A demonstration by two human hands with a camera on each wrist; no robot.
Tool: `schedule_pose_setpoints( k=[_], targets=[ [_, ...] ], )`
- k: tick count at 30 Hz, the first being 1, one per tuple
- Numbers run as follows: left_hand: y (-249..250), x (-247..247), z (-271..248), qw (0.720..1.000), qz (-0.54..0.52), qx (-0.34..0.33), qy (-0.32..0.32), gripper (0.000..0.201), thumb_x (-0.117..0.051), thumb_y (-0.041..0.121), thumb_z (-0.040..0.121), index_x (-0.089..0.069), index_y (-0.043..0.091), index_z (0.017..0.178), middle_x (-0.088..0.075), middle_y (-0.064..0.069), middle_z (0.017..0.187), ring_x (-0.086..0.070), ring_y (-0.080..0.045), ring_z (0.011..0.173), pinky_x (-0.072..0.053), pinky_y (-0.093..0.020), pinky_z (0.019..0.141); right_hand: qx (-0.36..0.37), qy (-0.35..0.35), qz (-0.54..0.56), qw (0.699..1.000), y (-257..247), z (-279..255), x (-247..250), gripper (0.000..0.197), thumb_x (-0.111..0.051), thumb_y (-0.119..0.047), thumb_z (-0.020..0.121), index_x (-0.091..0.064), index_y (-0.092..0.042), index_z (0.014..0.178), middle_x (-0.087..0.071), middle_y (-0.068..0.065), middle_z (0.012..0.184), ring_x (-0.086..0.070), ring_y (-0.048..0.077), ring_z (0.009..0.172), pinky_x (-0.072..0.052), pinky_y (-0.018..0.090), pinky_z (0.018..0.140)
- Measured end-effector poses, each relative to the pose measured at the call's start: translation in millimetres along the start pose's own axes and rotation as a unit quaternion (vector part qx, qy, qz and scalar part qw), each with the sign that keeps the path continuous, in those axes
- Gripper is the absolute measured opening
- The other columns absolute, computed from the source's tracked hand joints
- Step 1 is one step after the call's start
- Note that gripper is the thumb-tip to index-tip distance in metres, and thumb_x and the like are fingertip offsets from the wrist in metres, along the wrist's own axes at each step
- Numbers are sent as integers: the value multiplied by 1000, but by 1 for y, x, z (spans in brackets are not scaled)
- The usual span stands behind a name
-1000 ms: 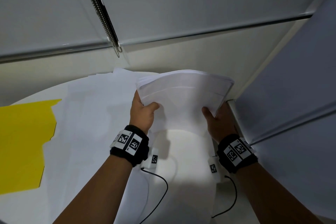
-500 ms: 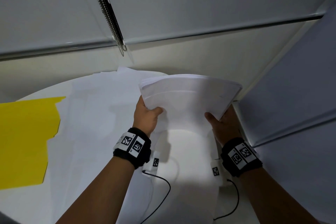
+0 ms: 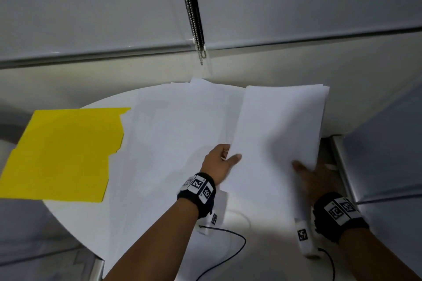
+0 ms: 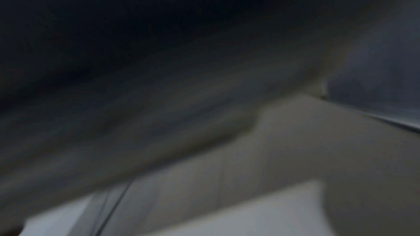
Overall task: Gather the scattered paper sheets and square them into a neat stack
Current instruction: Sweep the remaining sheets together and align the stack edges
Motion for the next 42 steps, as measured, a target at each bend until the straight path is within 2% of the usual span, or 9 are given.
schedule_pose_setpoints(
  k=[4, 8, 13, 17, 21, 28, 33, 36, 42],
  targets=[
    [-39, 38, -10, 994, 81, 43, 63, 3, -62, 26, 91, -63, 28, 92, -67, 9, 95, -64, -14, 87, -50, -27, 84, -29, -12, -26, 999, 40, 5, -9, 49, -66, -13, 88, -49, -1, 132, -56, 18, 129, -54, 35, 118, -40, 36, 97],
    [-88, 95, -28, 951, 234, 51, 196, 26, -57, 17, 88, -61, 24, 113, -60, -3, 122, -57, -26, 112, -46, -34, 92, -55, -42, -75, 995, 58, -1, -10, 44, -65, -14, 89, -54, -1, 129, -59, 19, 127, -55, 37, 115, -42, 38, 97],
    [-139, 140, -44, 889, 267, 243, 281, 77, -67, 50, 79, -36, 11, 138, -36, -10, 146, -35, -34, 135, -35, -57, 103, -51, -63, -107, 991, 61, 1, -12, 43, -65, -16, 89, -55, -5, 129, -61, 17, 121, -57, 36, 113, -43, 38, 93],
    [-148, 131, -41, 882, 281, 275, 259, 99, -65, 61, 78, -22, 7, 149, -16, -12, 159, -18, -32, 146, -24, -54, 113, -37, -60, -126, 990, 65, 3, -12, 41, -67, -19, 88, -58, -6, 125, -63, 19, 119, -59, 36, 109, -46, 44, 96],
    [-136, 125, -40, 873, 265, 285, 294, 82, -71, 55, 74, -41, 10, 135, -35, -12, 143, -36, -35, 131, -33, -52, 105, -20, -56, -140, 988, 66, 1, -12, 39, -67, -16, 88, -59, -2, 123, -64, 21, 117, -60, 35, 108, -45, 38, 91],
    [-133, 150, -47, 902, 183, 251, 299, 61, -69, 36, 85, -44, 17, 137, -50, -15, 135, -47, -37, 125, -40, -52, 101, -3, -52, -168, 984, 69, 1, -12, 39, -67, -22, 88, -60, -5, 121, -65, 20, 116, -61, 36, 107, -45, 39, 92],
    [-119, 169, -51, 916, 115, 210, 323, 22, -66, 30, 89, -65, 13, 101, -68, -8, 101, -60, -32, 97, -45, -34, 84, -5, -54, -168, 984, 68, 0, -12, 39, -67, -21, 88, -60, -2, 121, -65, 22, 115, -61, 37, 106, -45, 37, 90],
    [-116, 181, -51, 917, 23, 204, 343, 19, -74, 34, 80, -68, 16, 77, -71, -4, 86, -63, -32, 90, -52, -37, 83, -8, -53, -150, 987, 67, 0, -13, 39, -67, -18, 88, -59, 0, 122, -64, 22, 117, -60, 36, 107, -42, 34, 88],
    [-90, 199, -56, 894, 26, 160, 418, 16, -72, 27, 80, -69, 12, 76, -68, -4, 78, -64, -33, 83, -52, -37, 74, -11, -54, -148, 987, 65, -3, -14, 38, -66, -17, 89, -59, 1, 122, -63, 23, 117, -60, 36, 107, -40, 32, 86]
  ],
)
Point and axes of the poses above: each hand's wrist, its own z-axis towards the middle knuckle, its own x-axis out of the back of the hand, y = z × x, the point moved 1 cm from there along z, towards the middle knuckle
